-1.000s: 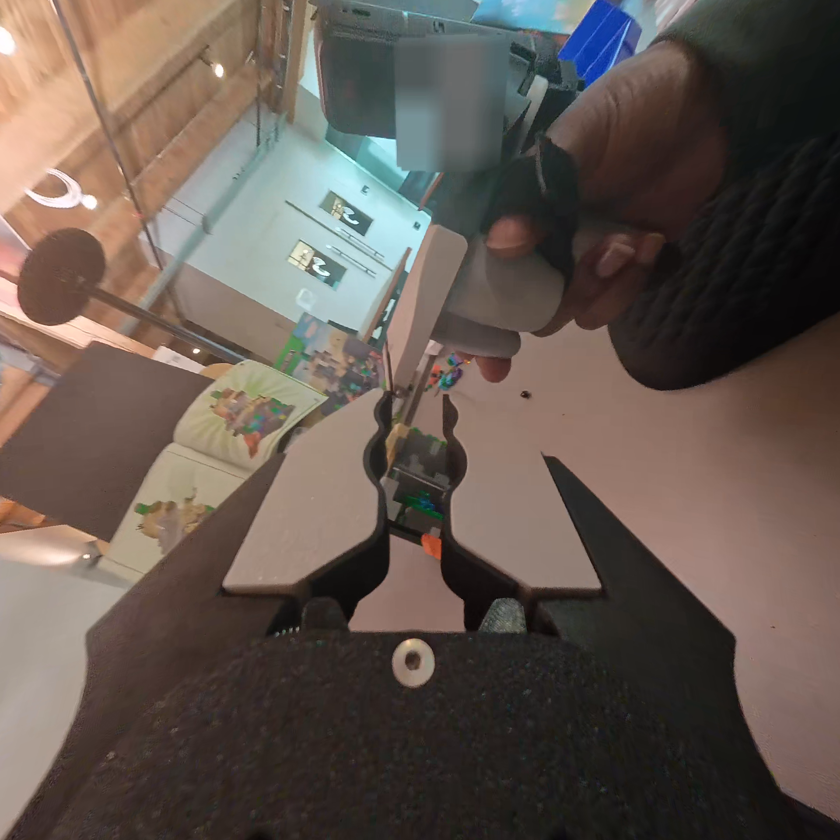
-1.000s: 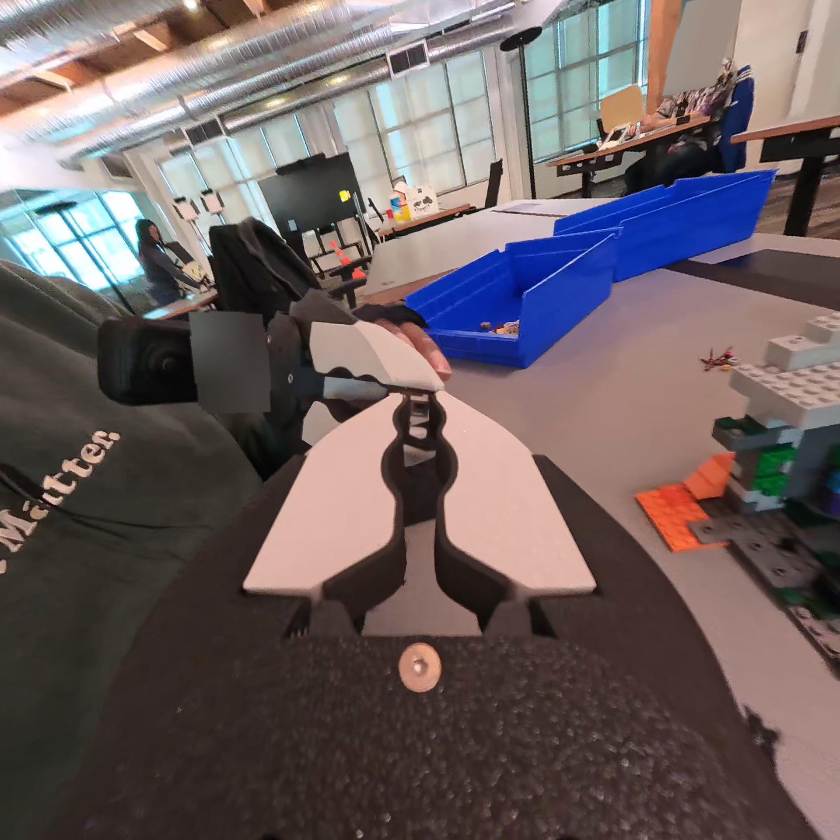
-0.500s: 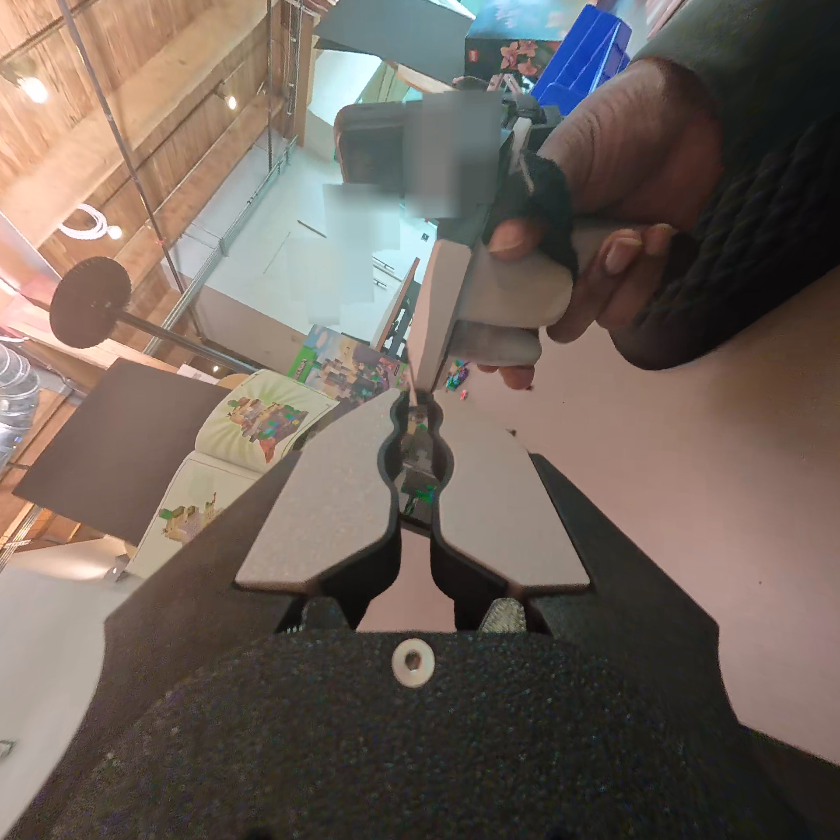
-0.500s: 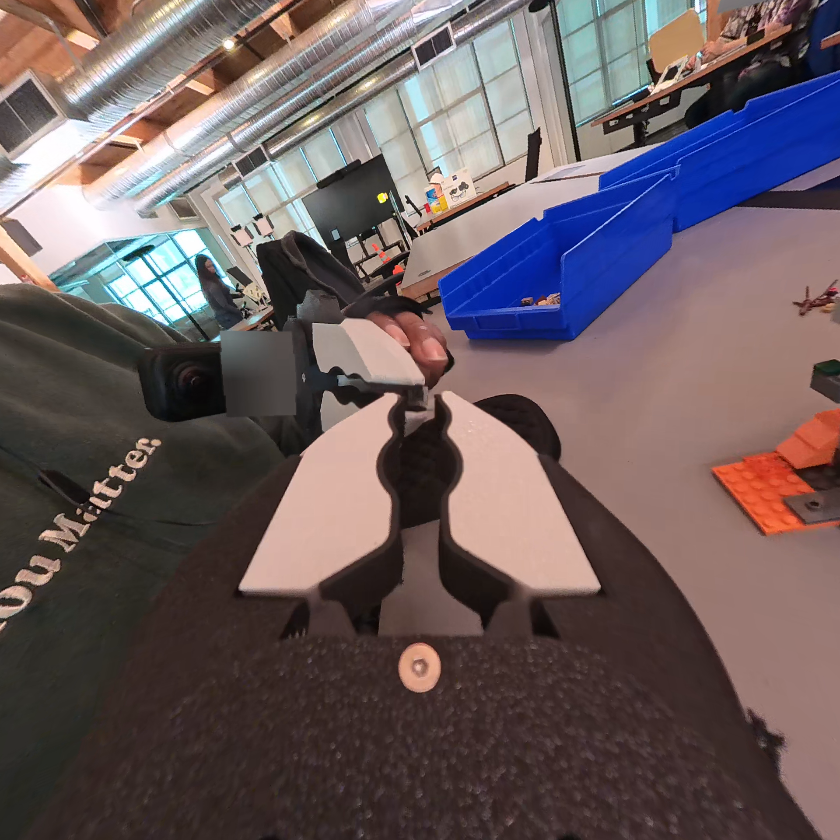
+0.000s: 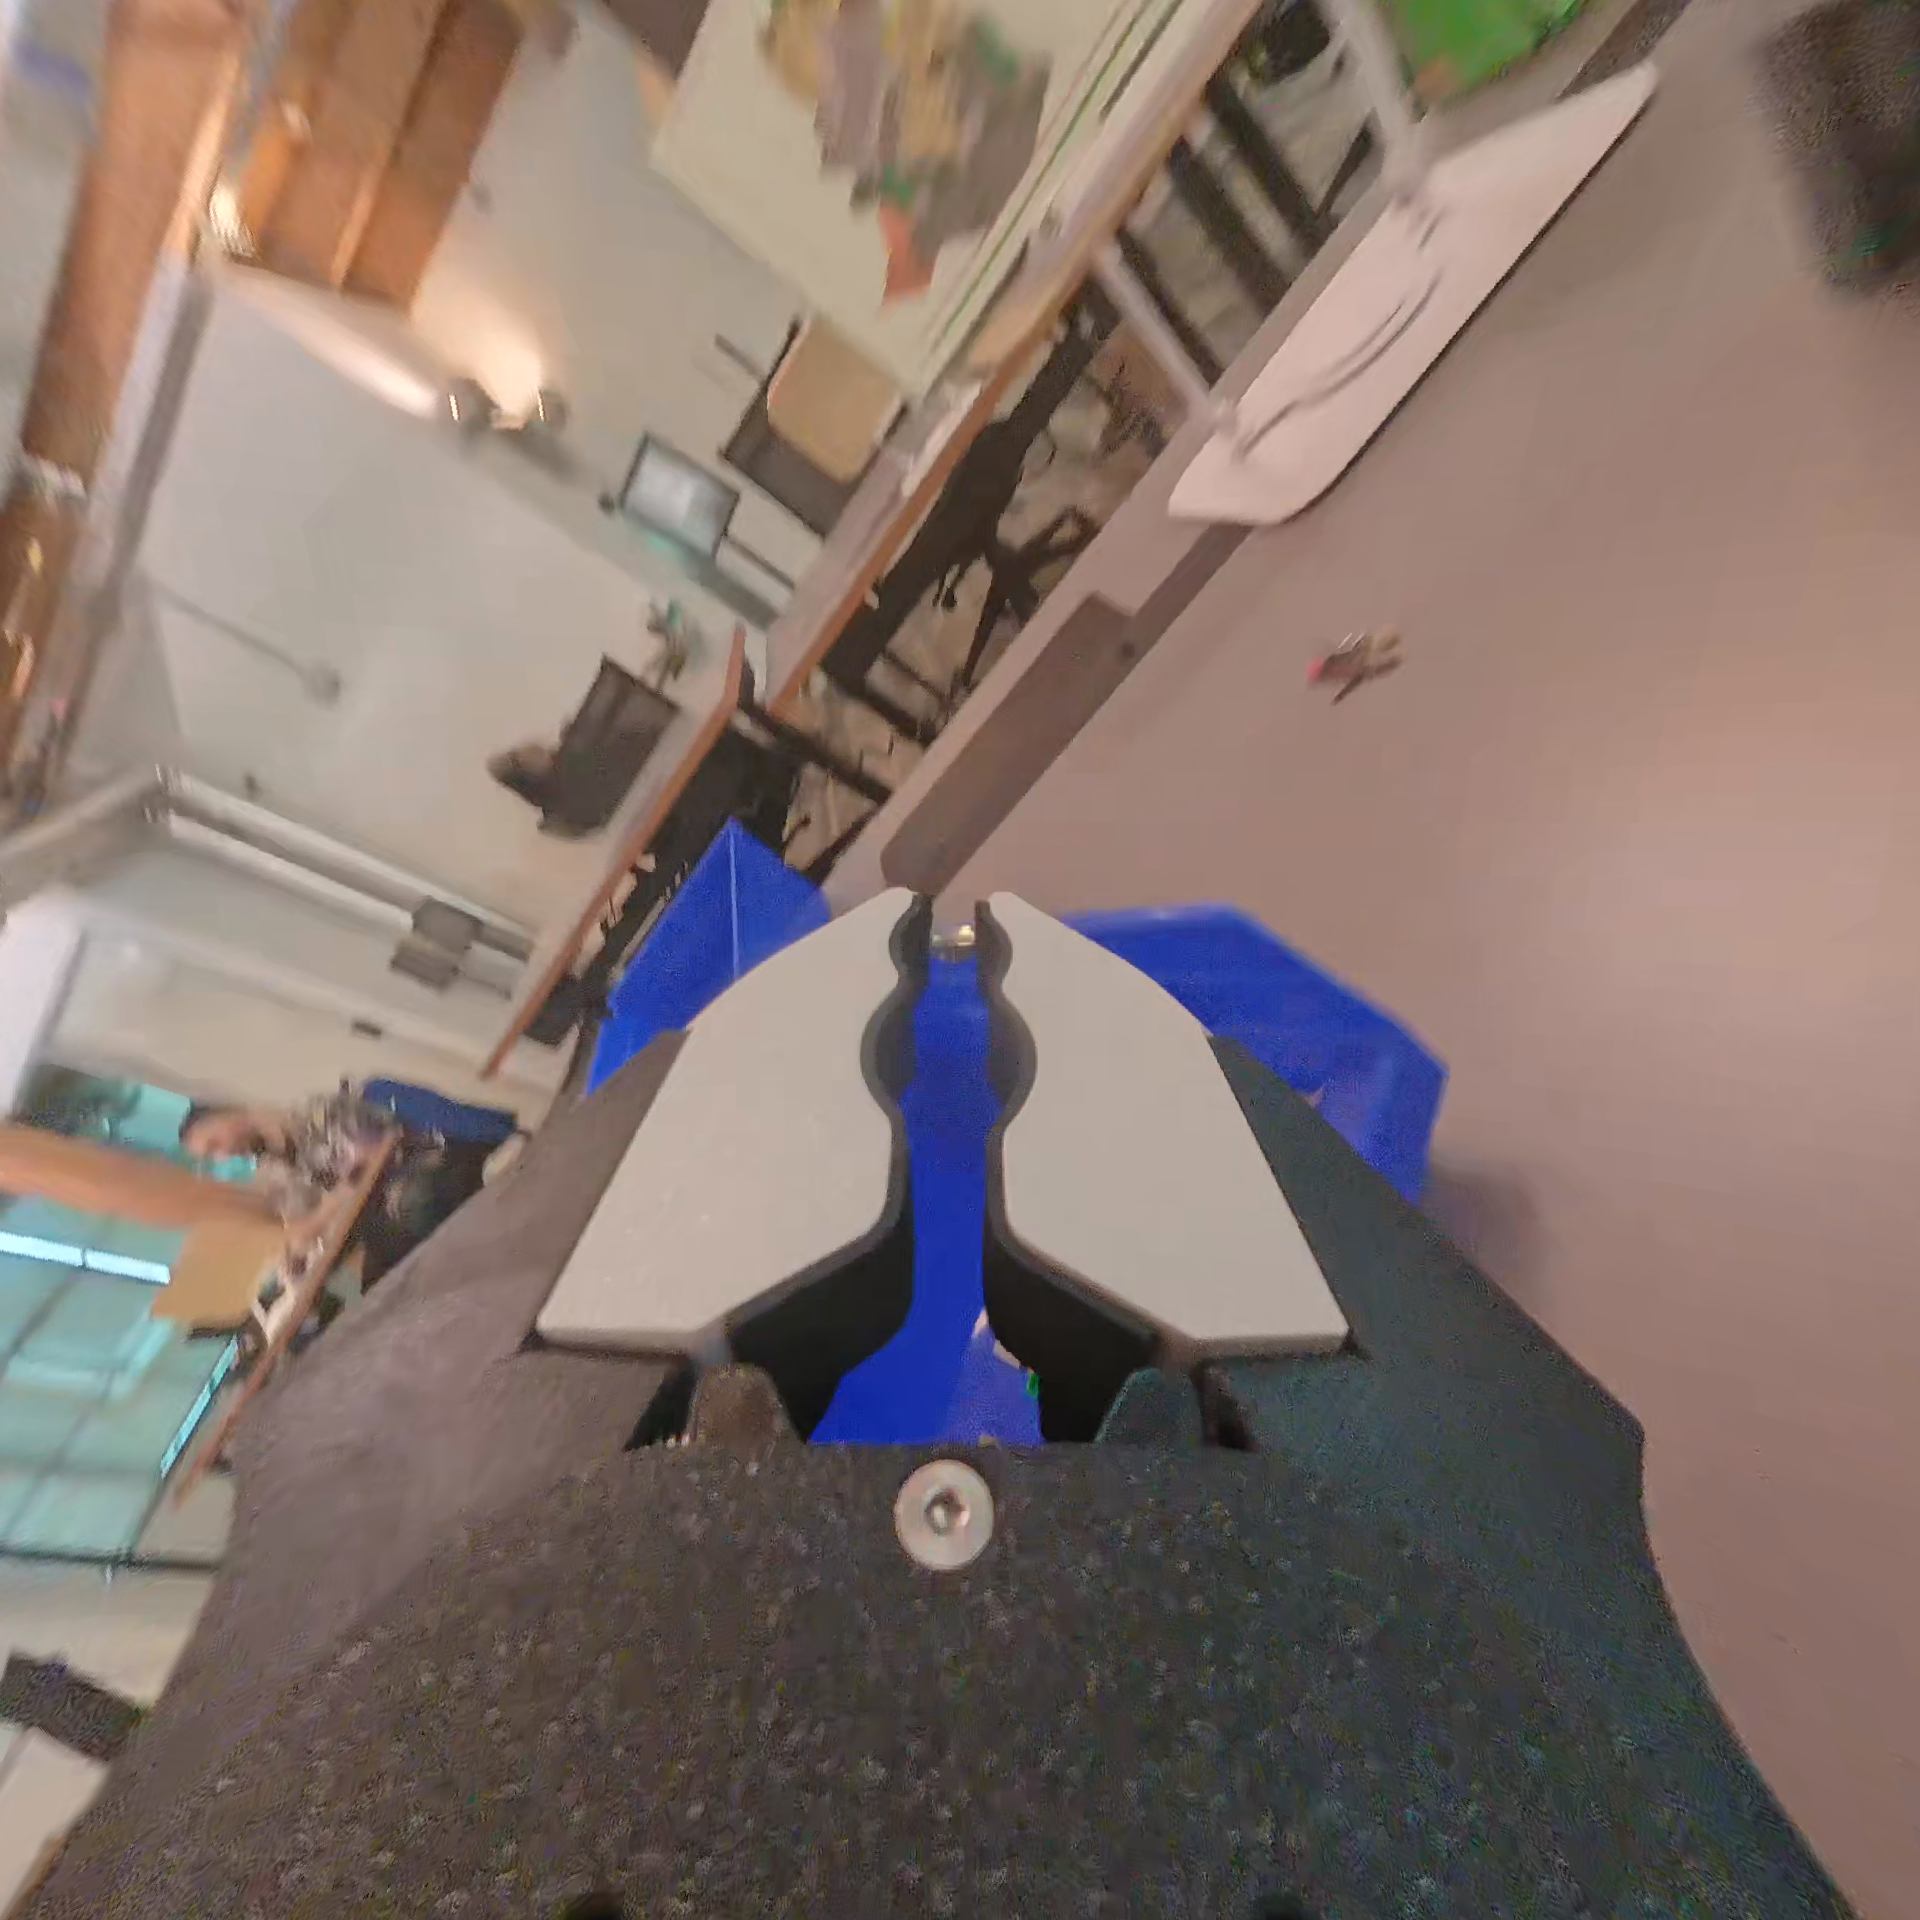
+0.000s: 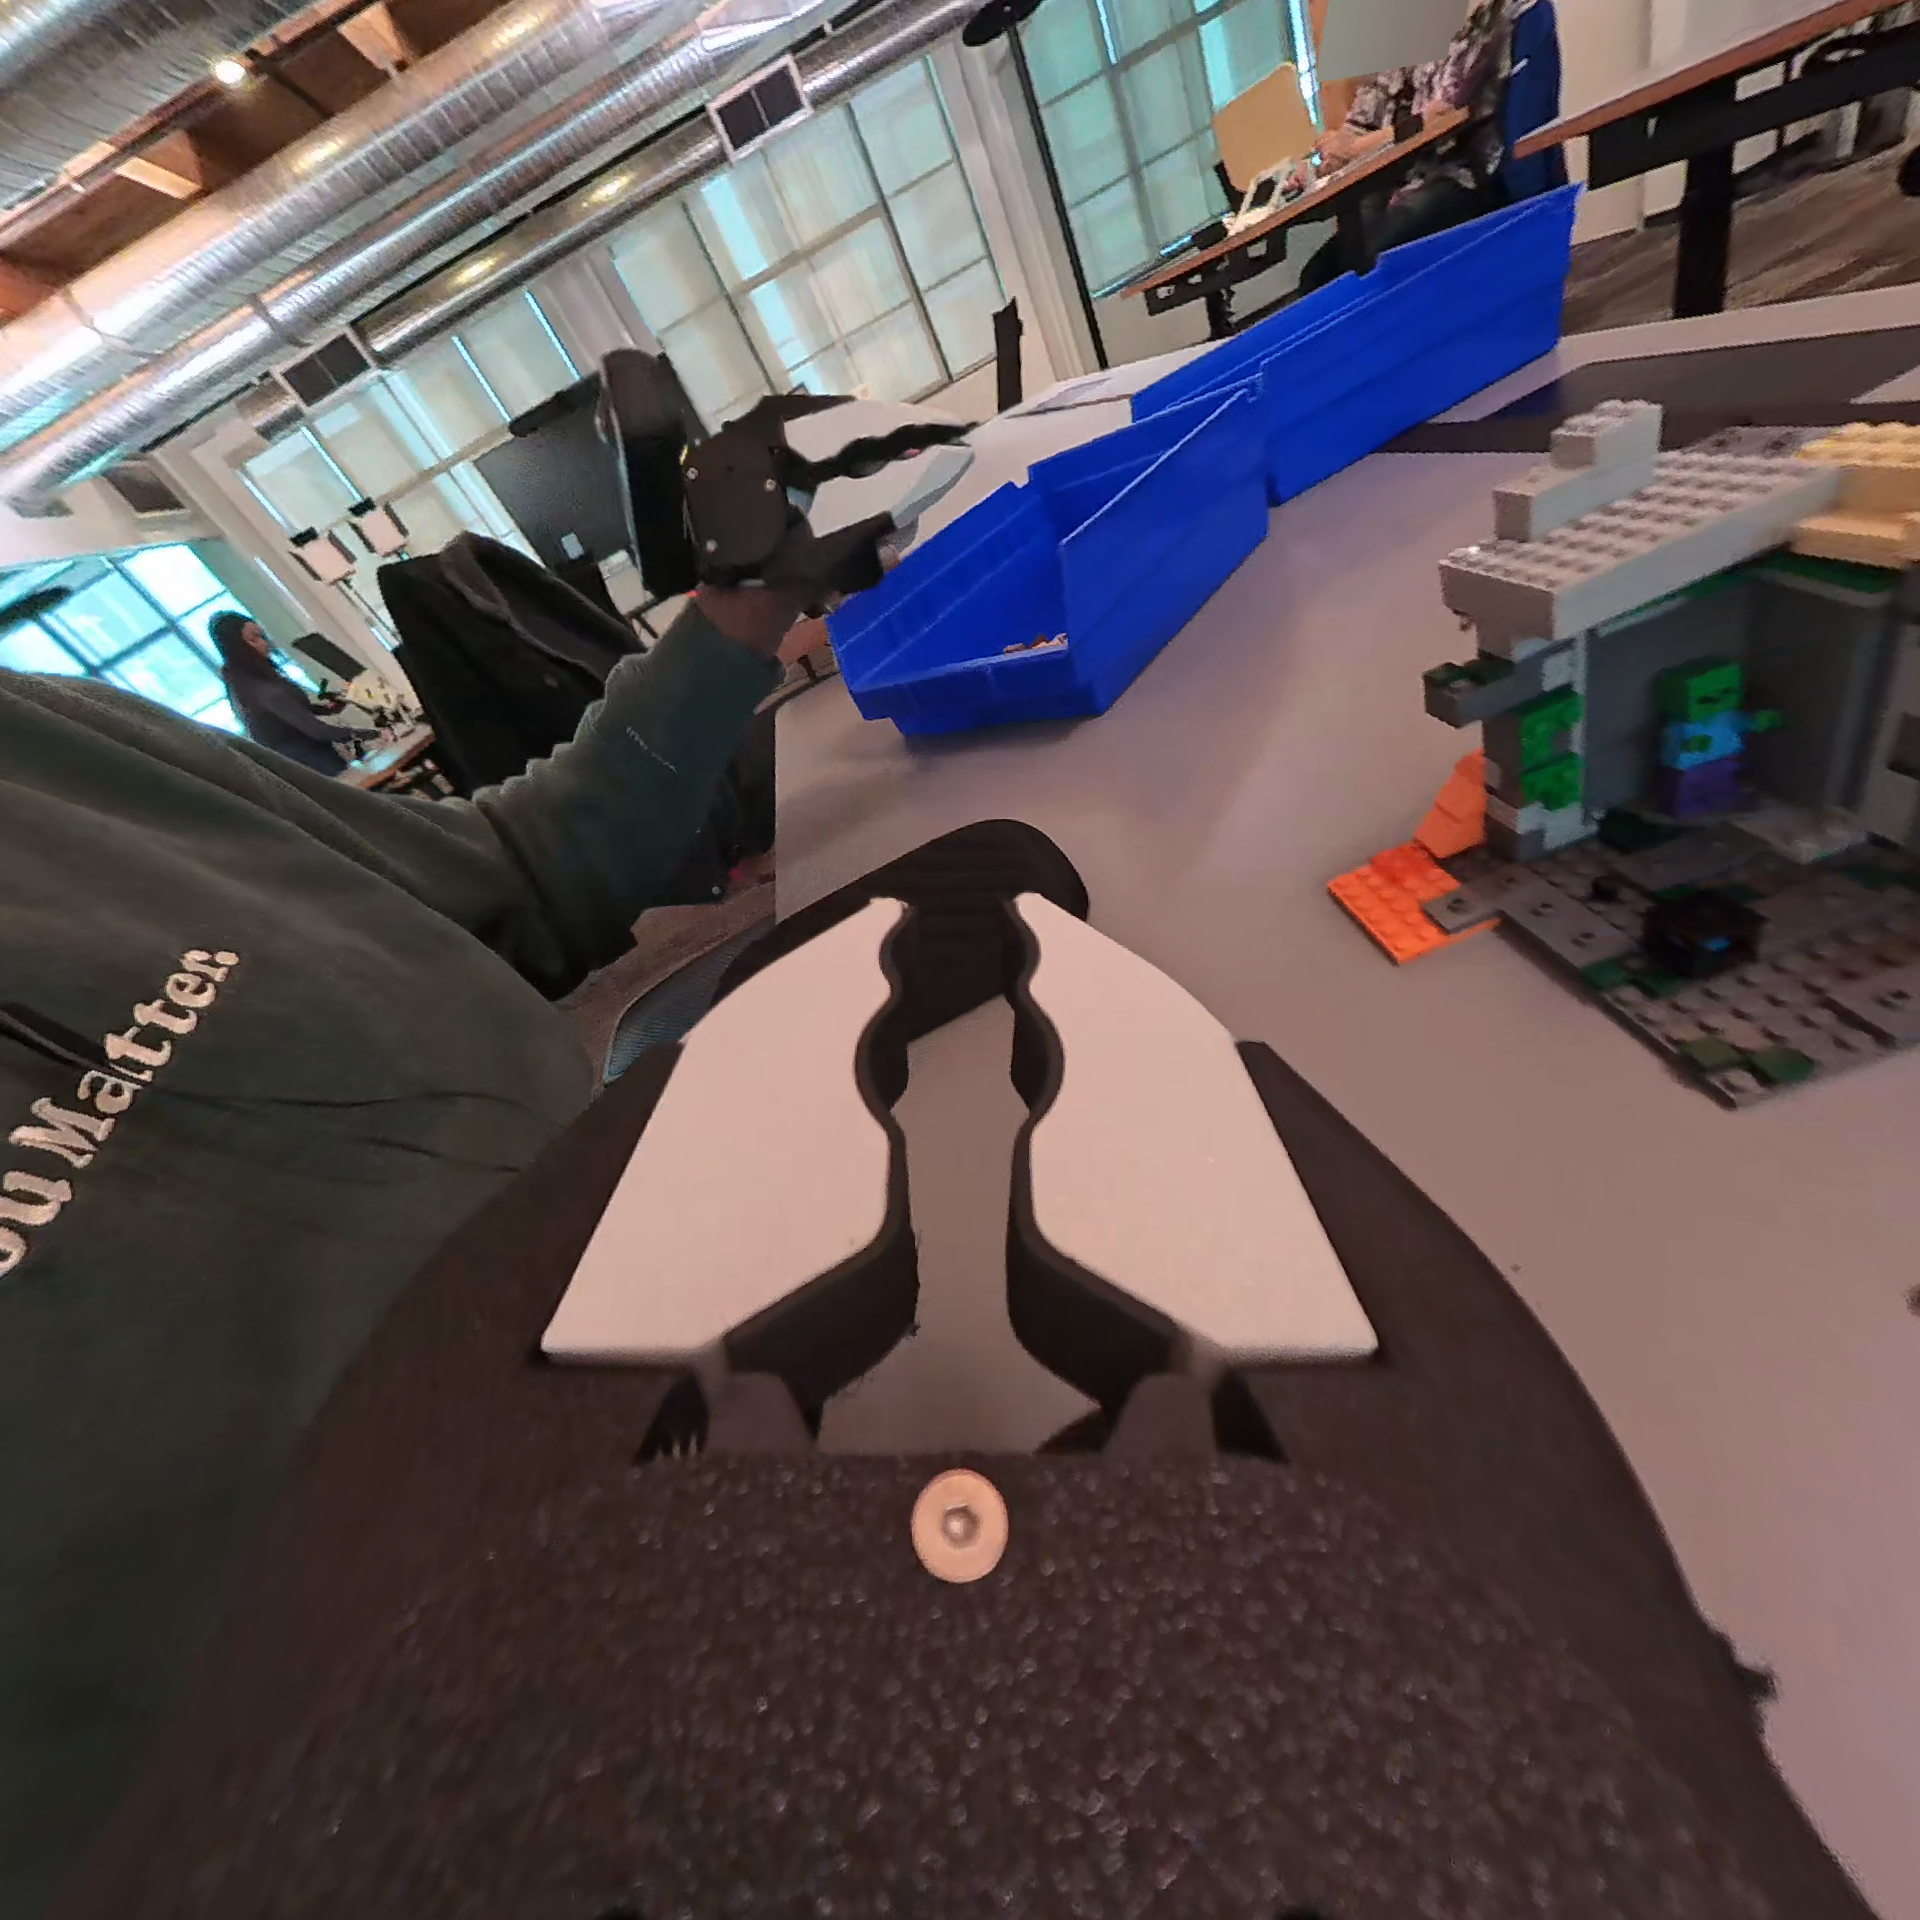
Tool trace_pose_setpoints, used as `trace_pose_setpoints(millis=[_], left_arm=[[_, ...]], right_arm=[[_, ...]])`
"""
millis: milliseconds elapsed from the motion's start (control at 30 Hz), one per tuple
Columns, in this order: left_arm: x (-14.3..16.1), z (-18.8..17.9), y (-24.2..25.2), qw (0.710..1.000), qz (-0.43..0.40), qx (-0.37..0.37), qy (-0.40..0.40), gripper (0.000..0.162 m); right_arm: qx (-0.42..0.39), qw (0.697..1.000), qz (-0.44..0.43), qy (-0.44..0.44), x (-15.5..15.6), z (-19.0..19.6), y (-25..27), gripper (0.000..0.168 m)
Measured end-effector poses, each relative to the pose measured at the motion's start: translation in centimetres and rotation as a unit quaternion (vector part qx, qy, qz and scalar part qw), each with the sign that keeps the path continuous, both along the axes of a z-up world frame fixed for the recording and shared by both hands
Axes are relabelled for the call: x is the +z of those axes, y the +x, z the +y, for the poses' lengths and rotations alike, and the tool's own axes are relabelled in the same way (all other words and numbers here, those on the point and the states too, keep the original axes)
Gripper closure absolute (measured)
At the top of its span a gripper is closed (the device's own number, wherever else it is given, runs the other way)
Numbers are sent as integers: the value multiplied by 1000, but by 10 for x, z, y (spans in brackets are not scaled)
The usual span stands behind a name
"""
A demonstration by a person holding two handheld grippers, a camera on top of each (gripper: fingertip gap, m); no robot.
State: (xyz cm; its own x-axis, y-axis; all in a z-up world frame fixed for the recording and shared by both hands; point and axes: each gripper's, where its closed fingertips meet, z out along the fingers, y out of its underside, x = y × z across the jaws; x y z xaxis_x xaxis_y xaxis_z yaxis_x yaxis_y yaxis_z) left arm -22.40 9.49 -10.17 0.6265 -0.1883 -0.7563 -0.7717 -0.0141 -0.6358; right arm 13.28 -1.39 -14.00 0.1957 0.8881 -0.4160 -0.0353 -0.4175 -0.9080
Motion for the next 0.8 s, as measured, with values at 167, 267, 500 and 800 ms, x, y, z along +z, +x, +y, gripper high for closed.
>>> trace_pose_setpoints(millis=[167, 267, 500, 800], left_arm=[[-22, 11, -39, 996, -43, 38, -63, 134], [-34, 13, -42, 994, -55, 41, -86, 126], [-59, 12, -33, 980, -120, 25, -154, 117], [-43, -8, 55, 977, -153, -83, -121, 142]], right_arm=[[-11, 1000, -5, -8, -6, 2, 7, 154], [-10, 1000, -11, -10, -8, 2, 6, 154], [-7, 1000, -28, -8, -14, 1, 4, 154], [-22, 997, -70, 17, -23, 7, 2, 153]])
